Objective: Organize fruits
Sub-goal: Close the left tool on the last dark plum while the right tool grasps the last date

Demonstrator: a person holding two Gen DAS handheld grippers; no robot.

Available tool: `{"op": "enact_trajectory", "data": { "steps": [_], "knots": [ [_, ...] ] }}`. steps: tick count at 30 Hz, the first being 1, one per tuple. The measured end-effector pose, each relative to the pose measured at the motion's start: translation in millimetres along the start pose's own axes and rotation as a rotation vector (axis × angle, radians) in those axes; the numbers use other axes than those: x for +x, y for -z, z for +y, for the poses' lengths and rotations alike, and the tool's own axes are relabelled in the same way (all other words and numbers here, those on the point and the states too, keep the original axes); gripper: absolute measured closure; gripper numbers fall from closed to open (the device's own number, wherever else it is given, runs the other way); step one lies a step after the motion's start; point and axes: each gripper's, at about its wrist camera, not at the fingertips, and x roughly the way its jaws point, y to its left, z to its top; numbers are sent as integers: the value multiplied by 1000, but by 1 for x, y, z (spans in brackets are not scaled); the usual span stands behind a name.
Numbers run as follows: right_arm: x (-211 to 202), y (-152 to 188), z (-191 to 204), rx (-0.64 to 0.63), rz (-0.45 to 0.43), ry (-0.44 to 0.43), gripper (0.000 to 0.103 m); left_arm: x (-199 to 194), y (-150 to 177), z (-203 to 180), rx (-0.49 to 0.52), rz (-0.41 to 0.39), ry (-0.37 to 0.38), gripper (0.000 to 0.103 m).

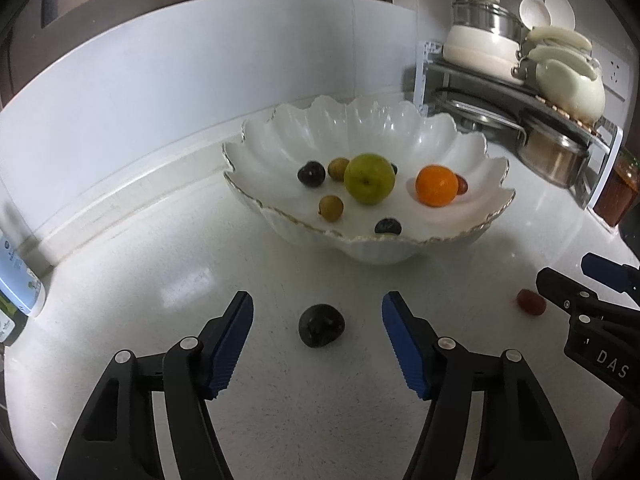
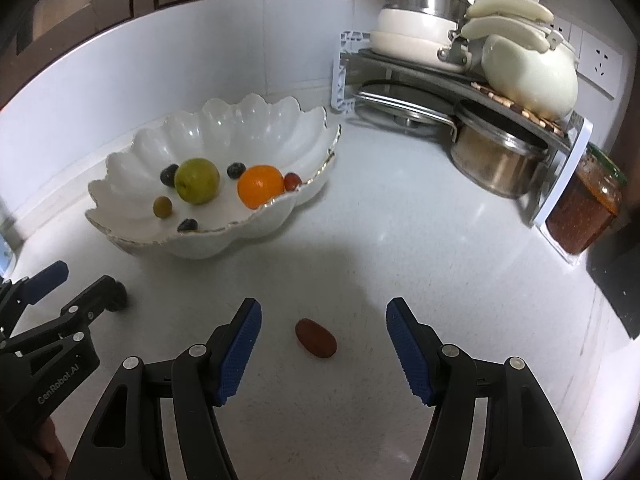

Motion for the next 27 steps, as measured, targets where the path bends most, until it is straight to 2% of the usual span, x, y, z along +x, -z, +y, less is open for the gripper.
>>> {"op": "enact_trajectory", "data": {
  "steps": [8,15,27],
  "knots": [
    [15,10,0,17,30,10,37,14,6,-1,21,25,13,39],
    [21,16,0,28,44,12,37,23,10,-2,20,49,24,44],
    [27,18,1,29,54,1,38,29,9,-2,6,57,28,47]
  ]
}}
